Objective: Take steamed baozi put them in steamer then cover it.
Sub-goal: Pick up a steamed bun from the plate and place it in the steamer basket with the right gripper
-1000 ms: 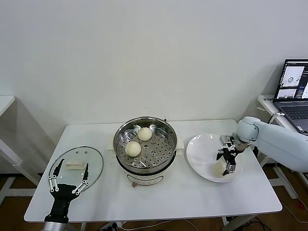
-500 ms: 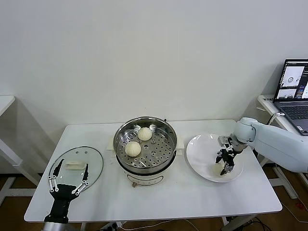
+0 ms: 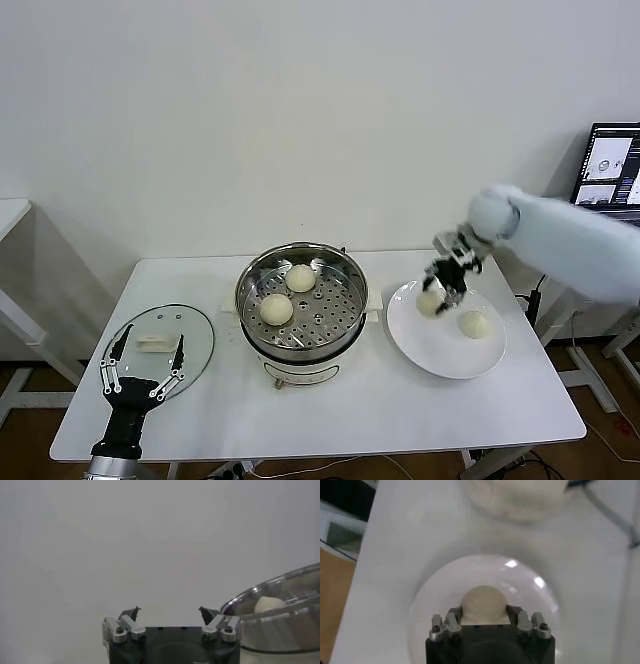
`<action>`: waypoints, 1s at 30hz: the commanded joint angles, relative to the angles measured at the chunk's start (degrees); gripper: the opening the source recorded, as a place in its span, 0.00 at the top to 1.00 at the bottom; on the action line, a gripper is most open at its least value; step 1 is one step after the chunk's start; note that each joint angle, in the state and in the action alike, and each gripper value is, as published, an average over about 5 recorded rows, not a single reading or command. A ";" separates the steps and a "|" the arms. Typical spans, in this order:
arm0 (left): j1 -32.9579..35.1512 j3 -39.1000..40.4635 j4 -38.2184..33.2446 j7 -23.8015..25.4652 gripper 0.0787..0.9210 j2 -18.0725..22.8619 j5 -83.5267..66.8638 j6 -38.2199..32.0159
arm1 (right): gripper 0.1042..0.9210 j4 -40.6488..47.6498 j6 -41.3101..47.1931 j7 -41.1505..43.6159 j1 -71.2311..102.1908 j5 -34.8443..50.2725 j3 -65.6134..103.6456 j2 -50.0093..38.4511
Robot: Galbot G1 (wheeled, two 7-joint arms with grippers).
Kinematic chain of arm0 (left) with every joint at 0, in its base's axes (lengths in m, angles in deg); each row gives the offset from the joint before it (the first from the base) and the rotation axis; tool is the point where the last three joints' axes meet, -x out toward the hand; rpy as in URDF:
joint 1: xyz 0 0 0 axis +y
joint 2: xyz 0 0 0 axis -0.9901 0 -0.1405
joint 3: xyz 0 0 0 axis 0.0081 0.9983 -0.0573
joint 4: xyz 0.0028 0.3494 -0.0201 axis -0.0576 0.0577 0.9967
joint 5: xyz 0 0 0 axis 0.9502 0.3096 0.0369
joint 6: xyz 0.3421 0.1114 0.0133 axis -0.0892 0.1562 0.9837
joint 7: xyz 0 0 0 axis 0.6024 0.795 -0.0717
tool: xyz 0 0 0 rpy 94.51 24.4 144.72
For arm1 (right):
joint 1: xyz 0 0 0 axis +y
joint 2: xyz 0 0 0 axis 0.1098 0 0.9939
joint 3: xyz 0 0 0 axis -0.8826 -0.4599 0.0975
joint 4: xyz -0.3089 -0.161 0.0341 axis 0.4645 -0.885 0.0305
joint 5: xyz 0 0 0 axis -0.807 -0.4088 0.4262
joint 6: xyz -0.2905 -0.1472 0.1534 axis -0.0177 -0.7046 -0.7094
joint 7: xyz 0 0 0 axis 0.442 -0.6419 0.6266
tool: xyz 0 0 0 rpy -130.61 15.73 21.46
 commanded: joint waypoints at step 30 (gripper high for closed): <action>0.58 -0.40 -0.68 -0.06 0.12 0.03 0.00 -0.68 | 0.35 -14.55 -38.74 -2.78 -1.34 -22.78 -1.62 23.09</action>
